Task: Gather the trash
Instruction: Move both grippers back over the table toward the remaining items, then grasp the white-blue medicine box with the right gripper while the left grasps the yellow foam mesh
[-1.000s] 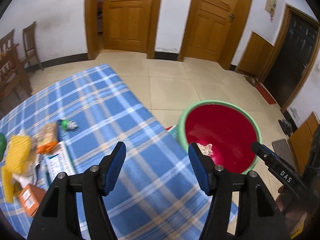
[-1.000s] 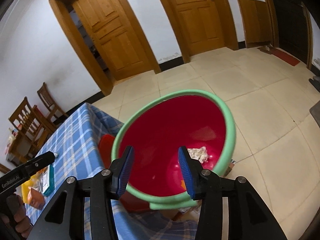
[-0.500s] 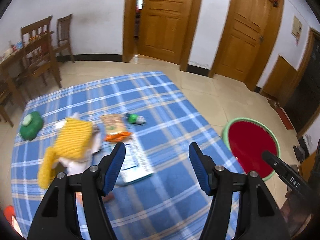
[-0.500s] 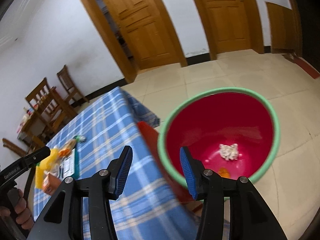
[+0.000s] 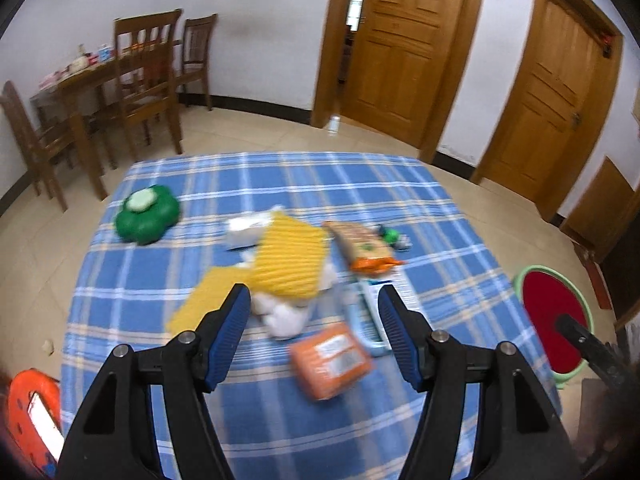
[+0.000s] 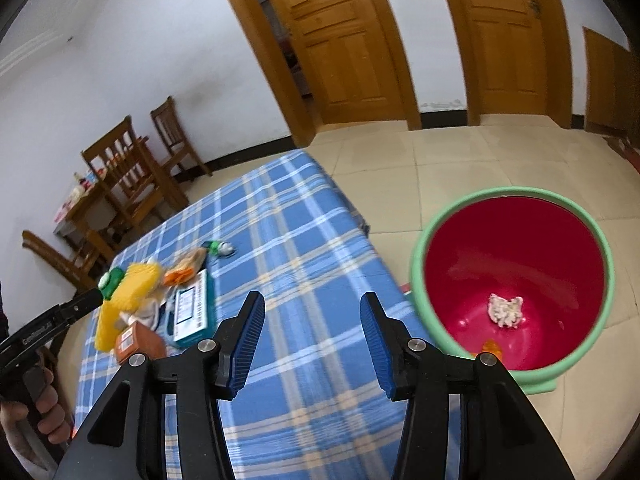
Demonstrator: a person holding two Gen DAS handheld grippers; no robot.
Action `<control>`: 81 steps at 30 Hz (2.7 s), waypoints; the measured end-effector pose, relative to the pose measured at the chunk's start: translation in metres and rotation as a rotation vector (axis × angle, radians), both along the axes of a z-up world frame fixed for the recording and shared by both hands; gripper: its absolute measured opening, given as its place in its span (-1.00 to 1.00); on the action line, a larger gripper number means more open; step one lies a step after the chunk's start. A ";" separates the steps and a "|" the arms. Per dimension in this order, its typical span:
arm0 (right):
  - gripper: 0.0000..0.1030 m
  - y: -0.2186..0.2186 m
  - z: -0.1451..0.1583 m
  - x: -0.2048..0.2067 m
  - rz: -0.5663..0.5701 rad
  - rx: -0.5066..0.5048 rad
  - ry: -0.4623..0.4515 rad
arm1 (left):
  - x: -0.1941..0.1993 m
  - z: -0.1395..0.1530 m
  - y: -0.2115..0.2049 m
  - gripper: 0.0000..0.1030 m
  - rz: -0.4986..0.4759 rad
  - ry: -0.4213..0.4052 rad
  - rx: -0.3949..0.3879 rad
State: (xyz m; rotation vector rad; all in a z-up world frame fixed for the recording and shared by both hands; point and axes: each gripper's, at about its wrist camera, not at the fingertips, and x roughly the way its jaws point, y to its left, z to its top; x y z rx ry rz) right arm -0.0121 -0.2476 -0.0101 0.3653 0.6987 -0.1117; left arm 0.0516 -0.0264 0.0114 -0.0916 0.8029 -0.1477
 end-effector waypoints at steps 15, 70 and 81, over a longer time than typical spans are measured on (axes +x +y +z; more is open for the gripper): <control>0.10 0.076 -0.015 0.049 0.186 -0.048 0.077 | 0.009 -0.043 0.067 0.29 0.128 0.081 0.006; 0.01 0.107 -0.052 0.086 0.293 0.015 0.170 | 0.034 -0.075 0.096 -0.55 0.177 0.100 -0.013; 0.01 0.085 -0.025 0.047 0.273 0.056 0.087 | 0.008 -0.041 0.089 -0.81 0.122 0.048 -0.140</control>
